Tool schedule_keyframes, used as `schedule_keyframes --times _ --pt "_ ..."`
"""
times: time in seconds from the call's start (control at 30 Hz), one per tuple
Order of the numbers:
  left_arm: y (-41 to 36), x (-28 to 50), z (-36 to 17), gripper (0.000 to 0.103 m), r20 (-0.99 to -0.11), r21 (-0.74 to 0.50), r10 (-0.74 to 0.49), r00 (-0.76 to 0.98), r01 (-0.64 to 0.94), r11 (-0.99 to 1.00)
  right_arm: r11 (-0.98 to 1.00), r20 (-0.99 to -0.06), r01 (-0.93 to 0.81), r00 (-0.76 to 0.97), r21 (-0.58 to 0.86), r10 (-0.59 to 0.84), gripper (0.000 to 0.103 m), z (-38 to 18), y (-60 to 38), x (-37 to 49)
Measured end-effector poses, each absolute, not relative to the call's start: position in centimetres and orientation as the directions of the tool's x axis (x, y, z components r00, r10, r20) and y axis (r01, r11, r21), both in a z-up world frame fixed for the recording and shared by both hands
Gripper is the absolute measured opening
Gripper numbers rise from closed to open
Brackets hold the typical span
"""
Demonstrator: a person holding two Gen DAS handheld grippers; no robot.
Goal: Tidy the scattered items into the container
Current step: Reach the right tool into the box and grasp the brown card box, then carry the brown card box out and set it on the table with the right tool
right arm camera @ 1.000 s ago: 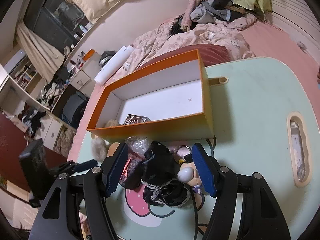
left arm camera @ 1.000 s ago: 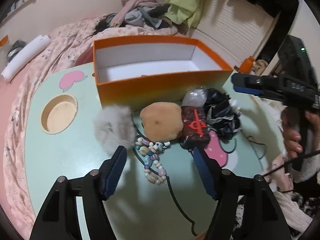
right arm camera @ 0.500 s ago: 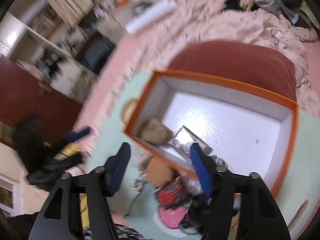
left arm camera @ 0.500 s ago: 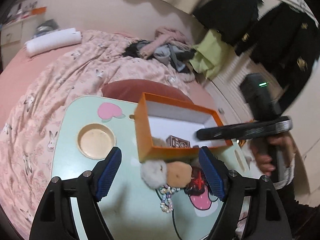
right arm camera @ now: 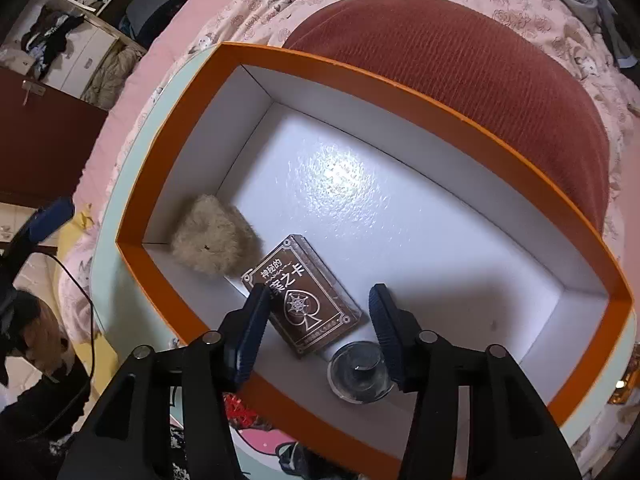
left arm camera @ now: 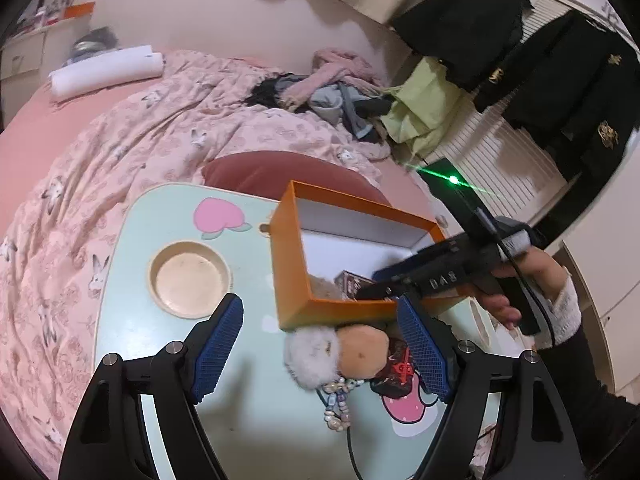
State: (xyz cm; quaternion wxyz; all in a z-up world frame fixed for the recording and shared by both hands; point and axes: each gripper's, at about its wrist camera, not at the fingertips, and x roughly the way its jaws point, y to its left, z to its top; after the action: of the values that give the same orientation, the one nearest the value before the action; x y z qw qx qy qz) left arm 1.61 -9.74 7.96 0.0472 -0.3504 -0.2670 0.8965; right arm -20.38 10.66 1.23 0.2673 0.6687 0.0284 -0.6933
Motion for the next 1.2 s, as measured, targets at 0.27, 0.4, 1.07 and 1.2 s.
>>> schedule_keyframes --times 0.27,0.4,1.07,1.2 --pt "-9.6 1.4 7.8 0.079 -0.605 -0.513 0.278 -0.746 0.098 -0.853 -0.926 -0.930 0.226 -0.144 0.303 -0.339 0.052 3.2 16.1 -22.4" --pt "-9.4 1.3 7.7 0.079 -0.602 -0.518 0.285 -0.746 0.093 -0.850 -0.918 -0.917 0.187 -0.132 0.349 -0.376 0.052 3.4 16.1 -22.2" --pt "-8.5 0.3 8.8 0.079 -0.586 -0.528 0.308 -0.749 0.064 -0.847 -0.911 -0.903 0.352 -0.286 0.212 -0.321 0.042 4.4 14.7 -19.1" --pt "-8.2 -0.4 9.0 0.079 -0.599 -0.518 0.303 -0.741 0.069 -0.853 -0.902 -0.827 0.313 -0.387 0.297 -0.407 0.042 8.1 16.7 -15.8"
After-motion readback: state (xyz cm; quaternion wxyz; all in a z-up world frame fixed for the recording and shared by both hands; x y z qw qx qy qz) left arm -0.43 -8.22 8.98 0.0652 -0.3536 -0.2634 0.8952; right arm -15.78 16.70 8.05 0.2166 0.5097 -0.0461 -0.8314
